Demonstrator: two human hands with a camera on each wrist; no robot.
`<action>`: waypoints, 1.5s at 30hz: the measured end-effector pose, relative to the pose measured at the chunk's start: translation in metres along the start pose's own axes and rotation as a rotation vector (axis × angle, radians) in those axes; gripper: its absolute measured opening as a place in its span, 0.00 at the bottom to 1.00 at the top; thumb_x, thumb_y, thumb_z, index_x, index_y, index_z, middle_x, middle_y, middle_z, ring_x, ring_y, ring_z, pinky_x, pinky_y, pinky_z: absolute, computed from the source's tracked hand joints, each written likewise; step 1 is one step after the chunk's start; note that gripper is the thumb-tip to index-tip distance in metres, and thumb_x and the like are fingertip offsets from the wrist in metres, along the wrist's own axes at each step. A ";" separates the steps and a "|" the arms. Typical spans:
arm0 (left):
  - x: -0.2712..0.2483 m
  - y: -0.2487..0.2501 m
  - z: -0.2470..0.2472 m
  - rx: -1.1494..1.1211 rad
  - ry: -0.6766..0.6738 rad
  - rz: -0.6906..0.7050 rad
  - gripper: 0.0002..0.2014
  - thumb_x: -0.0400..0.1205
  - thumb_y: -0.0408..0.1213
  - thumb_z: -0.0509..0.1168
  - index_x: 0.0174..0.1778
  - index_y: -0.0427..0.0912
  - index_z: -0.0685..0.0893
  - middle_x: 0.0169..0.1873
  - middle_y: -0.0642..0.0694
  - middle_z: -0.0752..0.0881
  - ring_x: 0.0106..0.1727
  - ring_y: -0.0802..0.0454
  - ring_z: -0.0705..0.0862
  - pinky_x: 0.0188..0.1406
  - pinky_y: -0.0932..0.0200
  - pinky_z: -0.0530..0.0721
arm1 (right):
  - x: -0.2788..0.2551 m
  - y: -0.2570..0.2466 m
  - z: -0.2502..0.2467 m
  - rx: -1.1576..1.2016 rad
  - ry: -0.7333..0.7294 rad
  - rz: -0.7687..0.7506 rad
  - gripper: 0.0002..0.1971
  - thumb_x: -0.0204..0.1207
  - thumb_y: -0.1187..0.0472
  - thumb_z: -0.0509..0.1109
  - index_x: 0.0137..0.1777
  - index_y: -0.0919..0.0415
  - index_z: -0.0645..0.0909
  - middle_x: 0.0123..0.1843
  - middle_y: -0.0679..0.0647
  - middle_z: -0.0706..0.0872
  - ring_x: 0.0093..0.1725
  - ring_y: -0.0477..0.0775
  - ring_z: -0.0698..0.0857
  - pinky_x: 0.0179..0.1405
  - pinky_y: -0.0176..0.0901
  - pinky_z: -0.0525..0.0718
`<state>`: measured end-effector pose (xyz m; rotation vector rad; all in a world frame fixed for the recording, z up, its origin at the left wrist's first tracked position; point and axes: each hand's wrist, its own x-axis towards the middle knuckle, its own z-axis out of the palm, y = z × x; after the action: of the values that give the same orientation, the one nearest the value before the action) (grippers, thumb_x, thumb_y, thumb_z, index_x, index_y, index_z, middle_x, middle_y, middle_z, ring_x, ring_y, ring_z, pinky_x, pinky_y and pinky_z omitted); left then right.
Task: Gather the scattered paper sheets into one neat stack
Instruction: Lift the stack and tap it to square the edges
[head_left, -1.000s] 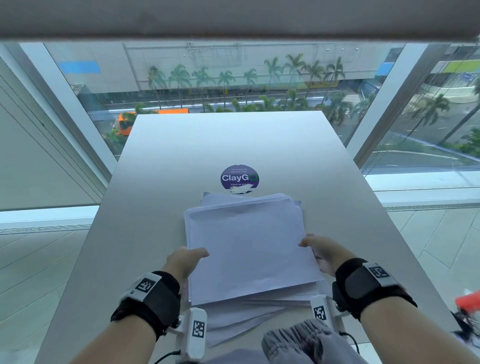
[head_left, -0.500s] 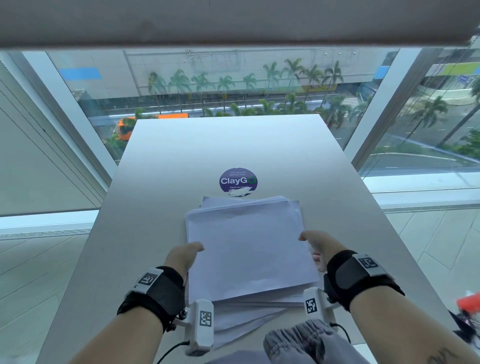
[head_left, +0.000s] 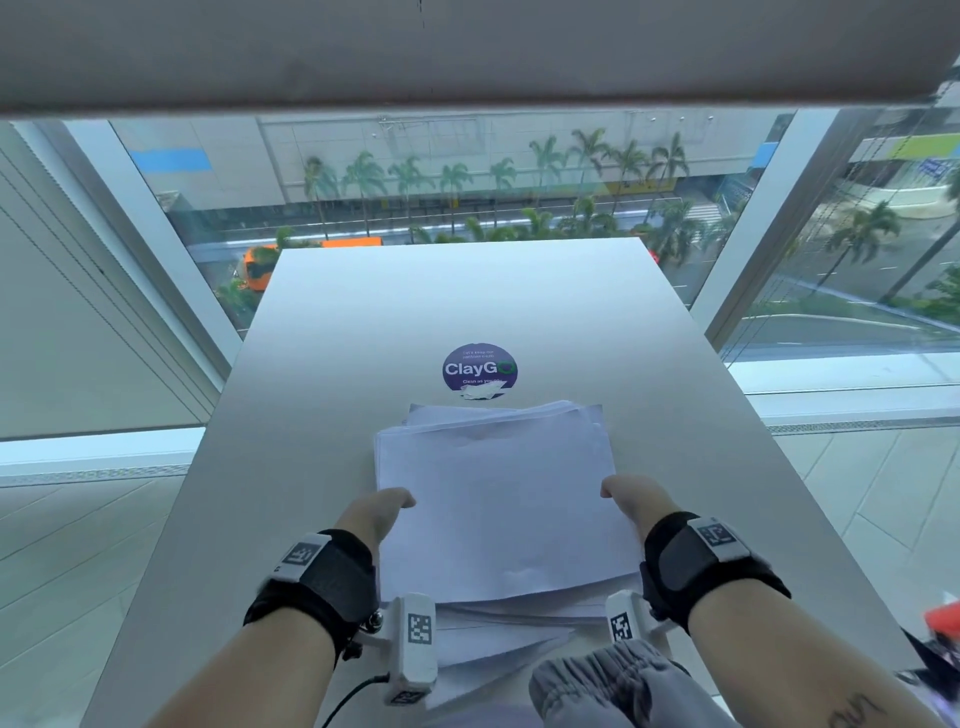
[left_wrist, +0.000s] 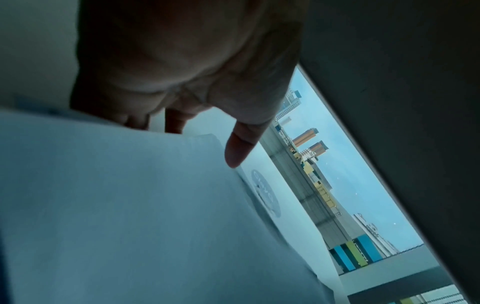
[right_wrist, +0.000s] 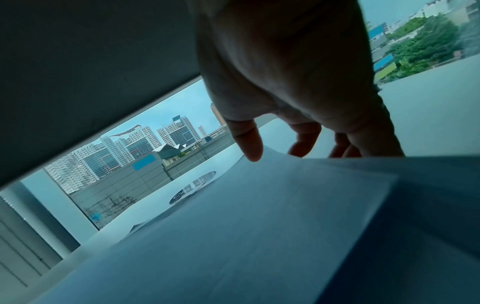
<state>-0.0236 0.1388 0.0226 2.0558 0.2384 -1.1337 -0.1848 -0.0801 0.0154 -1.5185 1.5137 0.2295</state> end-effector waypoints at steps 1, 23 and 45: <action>-0.001 0.001 -0.001 -0.005 -0.037 -0.009 0.32 0.78 0.40 0.64 0.76 0.32 0.65 0.78 0.34 0.66 0.78 0.36 0.66 0.76 0.45 0.66 | -0.001 0.000 -0.001 -0.011 0.007 0.006 0.21 0.73 0.63 0.63 0.65 0.69 0.75 0.66 0.66 0.79 0.62 0.67 0.78 0.66 0.53 0.77; -0.007 -0.009 0.007 -0.138 -0.151 0.323 0.19 0.75 0.23 0.61 0.62 0.36 0.74 0.54 0.33 0.83 0.51 0.36 0.83 0.52 0.44 0.83 | -0.004 0.004 -0.005 0.011 0.013 -0.050 0.12 0.73 0.61 0.64 0.53 0.68 0.77 0.55 0.62 0.78 0.56 0.62 0.79 0.63 0.52 0.77; -0.037 0.020 -0.004 -0.331 0.060 0.735 0.14 0.76 0.18 0.62 0.49 0.42 0.79 0.39 0.47 0.84 0.40 0.47 0.81 0.37 0.59 0.81 | -0.030 -0.001 -0.025 0.551 0.024 -0.616 0.20 0.66 0.84 0.63 0.38 0.56 0.78 0.38 0.56 0.84 0.38 0.56 0.81 0.43 0.46 0.79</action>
<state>-0.0325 0.1346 0.0635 1.6577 -0.2732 -0.5341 -0.2019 -0.0777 0.0504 -1.4434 0.9456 -0.5259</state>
